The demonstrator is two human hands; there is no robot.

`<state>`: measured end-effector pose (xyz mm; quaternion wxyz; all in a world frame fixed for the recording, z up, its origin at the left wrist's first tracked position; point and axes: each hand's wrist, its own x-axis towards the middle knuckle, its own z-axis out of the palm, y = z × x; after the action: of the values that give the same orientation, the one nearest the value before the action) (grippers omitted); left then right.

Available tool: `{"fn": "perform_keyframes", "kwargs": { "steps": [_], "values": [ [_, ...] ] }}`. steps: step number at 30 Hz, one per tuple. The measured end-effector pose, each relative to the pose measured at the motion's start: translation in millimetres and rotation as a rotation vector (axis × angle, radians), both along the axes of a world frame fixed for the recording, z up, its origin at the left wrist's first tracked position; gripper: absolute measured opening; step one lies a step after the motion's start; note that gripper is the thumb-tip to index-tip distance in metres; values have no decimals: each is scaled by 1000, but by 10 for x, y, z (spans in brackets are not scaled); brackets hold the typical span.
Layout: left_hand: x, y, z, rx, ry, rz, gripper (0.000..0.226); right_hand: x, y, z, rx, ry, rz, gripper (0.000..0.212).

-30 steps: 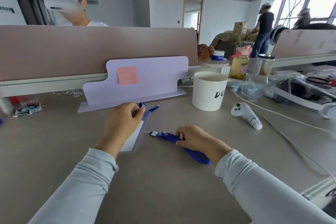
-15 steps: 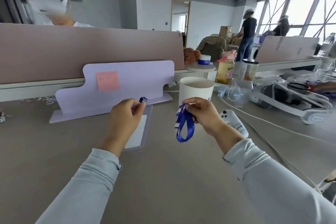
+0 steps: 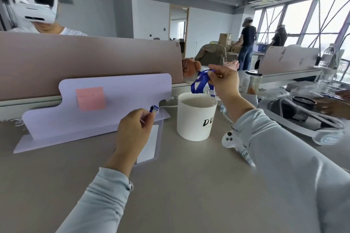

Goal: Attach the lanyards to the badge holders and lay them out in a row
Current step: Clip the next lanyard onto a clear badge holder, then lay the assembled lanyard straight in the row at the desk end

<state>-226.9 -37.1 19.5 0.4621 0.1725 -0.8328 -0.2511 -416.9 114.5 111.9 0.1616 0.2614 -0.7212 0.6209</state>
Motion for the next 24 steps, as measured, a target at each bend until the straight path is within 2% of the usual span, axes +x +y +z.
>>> {"fn": "perform_keyframes", "kwargs": {
  "steps": [7, 11, 14, 16, 17, 19, 21, 24],
  "values": [
    [-27, -99, -64, 34, 2, 10, 26, -124, -181, -179, 97, 1, -79, 24],
    [-21, -99, -82, 40, -19, -10, 24, -87, -163, -290, 339, 32, -128, 30],
    [-2, -60, -59, 46, -58, -33, 24, -41, -134, -328, 516, -50, -96, 41],
    [38, -34, -4, 73, -133, -67, 23, 97, -133, -318, 548, 37, -75, 45],
    [71, -31, 36, 97, -183, -96, 23, 210, -147, -315, 529, 108, 1, 42],
    [179, -50, 141, 122, -289, -164, 21, 496, -205, -347, 491, 168, 320, 35],
    [343, -111, 227, 149, -355, -213, 21, 771, -276, -419, 587, 155, 612, 40],
    [706, -192, 307, 248, -370, -227, 22, 1036, -423, -569, 734, 110, 805, 46]
  ]
}}
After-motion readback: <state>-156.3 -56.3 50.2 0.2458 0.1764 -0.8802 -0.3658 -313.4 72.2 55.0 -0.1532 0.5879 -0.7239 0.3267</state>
